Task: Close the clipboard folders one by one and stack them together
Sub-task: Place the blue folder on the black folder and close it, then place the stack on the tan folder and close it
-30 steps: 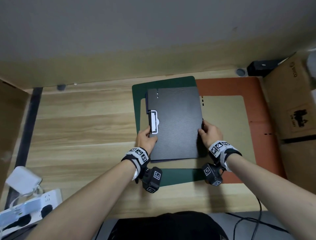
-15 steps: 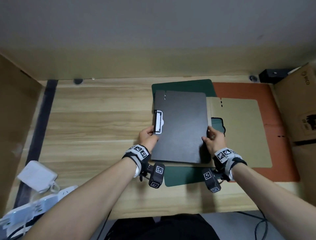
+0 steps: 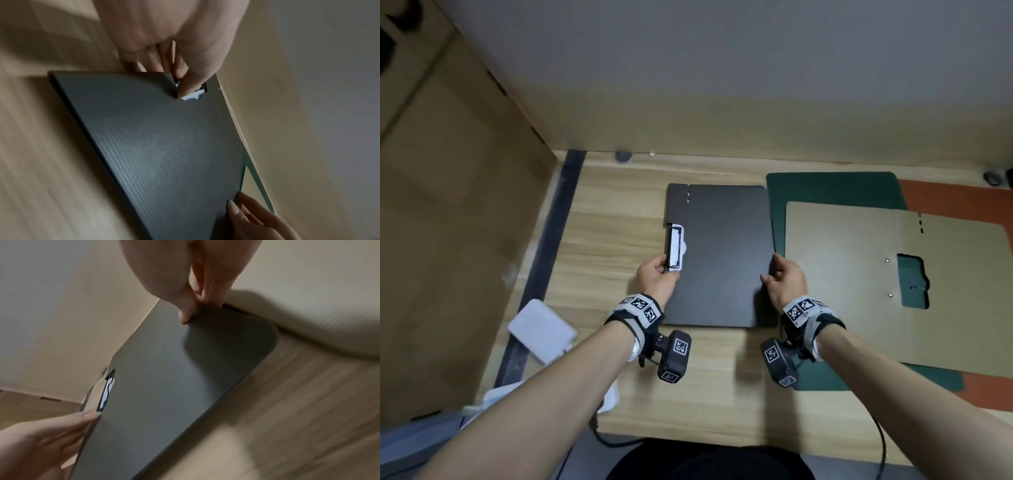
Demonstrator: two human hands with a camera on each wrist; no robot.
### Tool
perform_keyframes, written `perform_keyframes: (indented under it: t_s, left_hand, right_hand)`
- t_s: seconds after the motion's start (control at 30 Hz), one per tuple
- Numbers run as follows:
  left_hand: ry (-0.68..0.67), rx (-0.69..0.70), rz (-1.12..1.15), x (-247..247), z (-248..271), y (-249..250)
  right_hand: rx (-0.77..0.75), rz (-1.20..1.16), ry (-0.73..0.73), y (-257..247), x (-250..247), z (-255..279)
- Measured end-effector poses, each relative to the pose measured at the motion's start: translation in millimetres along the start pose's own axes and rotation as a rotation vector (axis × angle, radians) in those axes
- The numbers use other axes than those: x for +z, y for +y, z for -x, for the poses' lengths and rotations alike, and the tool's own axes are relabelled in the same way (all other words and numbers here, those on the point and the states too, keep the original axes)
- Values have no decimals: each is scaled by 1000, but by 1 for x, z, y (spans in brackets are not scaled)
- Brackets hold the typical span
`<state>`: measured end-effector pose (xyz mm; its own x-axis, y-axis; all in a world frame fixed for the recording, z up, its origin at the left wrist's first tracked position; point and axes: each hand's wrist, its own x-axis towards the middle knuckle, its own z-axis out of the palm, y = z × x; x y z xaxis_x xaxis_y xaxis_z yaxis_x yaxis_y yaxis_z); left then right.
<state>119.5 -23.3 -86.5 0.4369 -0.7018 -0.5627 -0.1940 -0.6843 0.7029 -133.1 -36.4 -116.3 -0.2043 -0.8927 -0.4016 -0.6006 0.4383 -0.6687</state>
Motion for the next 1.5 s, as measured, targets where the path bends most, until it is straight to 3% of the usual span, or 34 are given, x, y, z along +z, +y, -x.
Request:
perform_keyframes:
  t_s: [0.27,0.67,0.83,0.9,1.03,1.17,1.33,1.5]
  left_hand:
    - [116,83,-80,-31,-23,-26]
    - [145,56,10,-24,-23,-24]
    - [117,36,-86,-30,-17,-10]
    - [188,74,-240,-31,-11,3]
    - [241,220,-194,-11,12,44]
    - [77,266,-139,33,39,68]
    - [-181,208,-164,108,82,72]
    - [-226,91,-234,171,121,52]
  right_hand:
    - [-70,306,-2,-41,33,6]
    - [-136,447,30,-46,32,14]
    - [-127,296,-26,-42,11,19]
    - [-159,259,-32,-38,-5,21]
    - [-186,269,-19,-20,-49,21]
    - [-140,262,8,15,-100,24]
    - [-65,294,51,70,-162,32]
    - [-21,349,16,128,-205,42]
